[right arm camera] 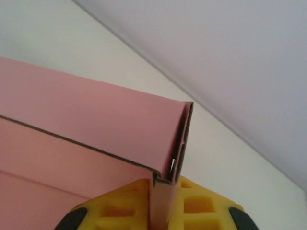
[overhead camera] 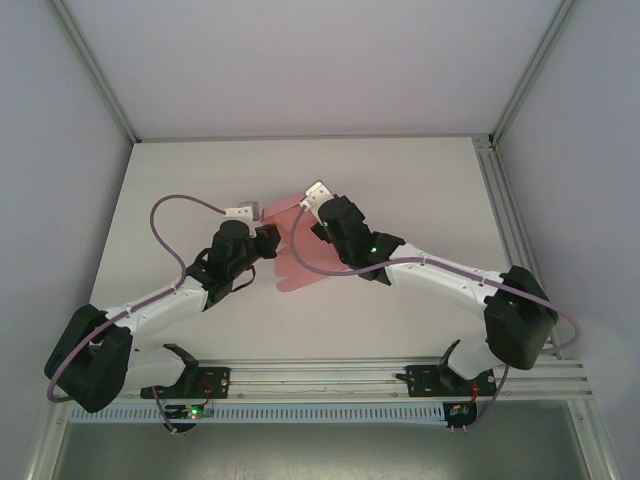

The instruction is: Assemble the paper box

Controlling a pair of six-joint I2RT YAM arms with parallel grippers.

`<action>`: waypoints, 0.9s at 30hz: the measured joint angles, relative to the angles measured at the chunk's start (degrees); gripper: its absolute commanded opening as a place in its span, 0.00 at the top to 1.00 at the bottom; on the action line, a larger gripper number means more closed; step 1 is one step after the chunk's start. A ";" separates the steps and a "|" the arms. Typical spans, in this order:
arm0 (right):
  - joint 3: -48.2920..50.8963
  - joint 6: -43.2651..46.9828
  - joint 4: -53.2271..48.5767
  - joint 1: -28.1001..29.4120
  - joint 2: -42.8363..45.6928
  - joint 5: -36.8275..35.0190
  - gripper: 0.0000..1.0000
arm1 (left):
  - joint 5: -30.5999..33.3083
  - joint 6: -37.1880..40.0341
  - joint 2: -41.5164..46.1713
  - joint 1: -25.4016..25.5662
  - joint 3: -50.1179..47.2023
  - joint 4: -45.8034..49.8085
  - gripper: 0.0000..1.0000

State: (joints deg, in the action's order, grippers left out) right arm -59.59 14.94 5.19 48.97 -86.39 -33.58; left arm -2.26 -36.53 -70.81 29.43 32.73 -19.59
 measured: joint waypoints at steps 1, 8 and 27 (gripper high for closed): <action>-0.04 0.66 1.51 0.28 -0.66 -1.81 1.00 | 0.63 -0.50 -0.33 0.22 0.55 0.20 1.00; -3.15 5.99 10.34 0.98 -6.69 -14.05 1.00 | 11.50 -7.58 -2.21 3.76 9.05 10.82 1.00; -2.38 11.63 20.98 1.01 -9.86 -19.17 0.93 | 20.52 -21.84 -6.86 6.99 17.99 23.08 1.00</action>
State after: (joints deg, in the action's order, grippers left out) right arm -61.98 26.57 26.17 49.98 -96.25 -52.75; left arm 18.26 -58.37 -77.67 36.42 50.72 3.49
